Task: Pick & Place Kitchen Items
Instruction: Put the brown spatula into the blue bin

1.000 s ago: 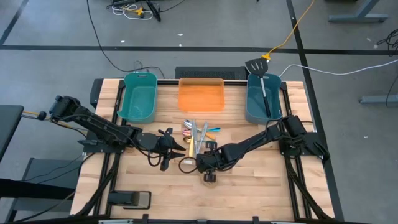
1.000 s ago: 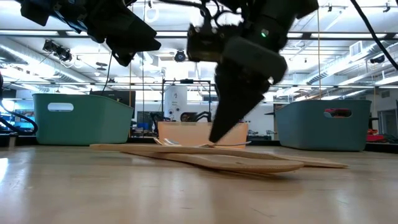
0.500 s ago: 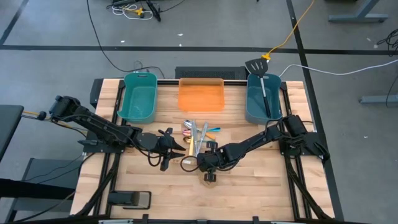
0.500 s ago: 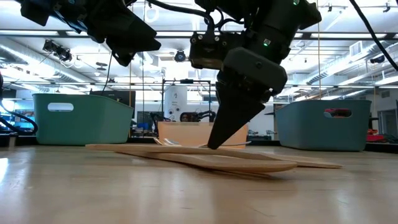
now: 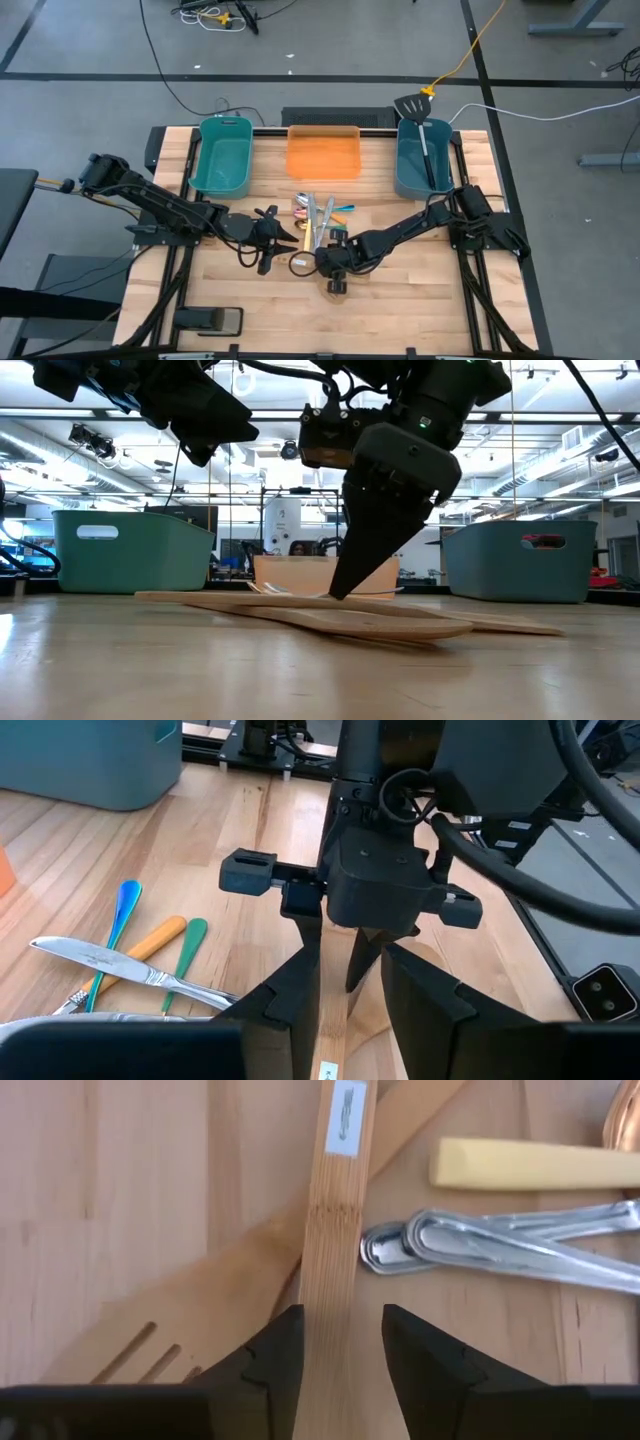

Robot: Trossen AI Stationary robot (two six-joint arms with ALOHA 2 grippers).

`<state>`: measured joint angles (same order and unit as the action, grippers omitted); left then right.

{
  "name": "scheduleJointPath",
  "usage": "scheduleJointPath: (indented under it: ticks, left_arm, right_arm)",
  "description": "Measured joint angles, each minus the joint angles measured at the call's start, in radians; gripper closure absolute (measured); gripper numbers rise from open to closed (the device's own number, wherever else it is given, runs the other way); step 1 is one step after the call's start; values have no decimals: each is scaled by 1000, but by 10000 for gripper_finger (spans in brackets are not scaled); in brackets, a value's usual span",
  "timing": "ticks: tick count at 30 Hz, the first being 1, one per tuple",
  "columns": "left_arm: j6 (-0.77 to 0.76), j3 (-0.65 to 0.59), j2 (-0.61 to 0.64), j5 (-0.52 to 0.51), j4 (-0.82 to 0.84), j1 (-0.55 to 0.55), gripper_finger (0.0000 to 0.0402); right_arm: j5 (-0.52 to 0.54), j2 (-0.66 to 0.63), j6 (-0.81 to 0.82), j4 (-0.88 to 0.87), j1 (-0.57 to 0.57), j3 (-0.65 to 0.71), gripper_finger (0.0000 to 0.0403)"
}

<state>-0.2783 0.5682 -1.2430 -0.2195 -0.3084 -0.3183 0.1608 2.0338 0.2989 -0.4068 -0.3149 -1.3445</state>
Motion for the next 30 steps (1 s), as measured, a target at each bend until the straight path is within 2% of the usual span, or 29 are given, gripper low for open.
scheduleJointPath:
  ticks: [12,30]
  left_arm:
    - [0,0,0,0,0,0,287]
    - [0,0,0,0,0,0,287]
  right_arm:
    - [-29,0,11,8,-1,-1,254]
    - [-11,10,7,-22,-3,-2,254]
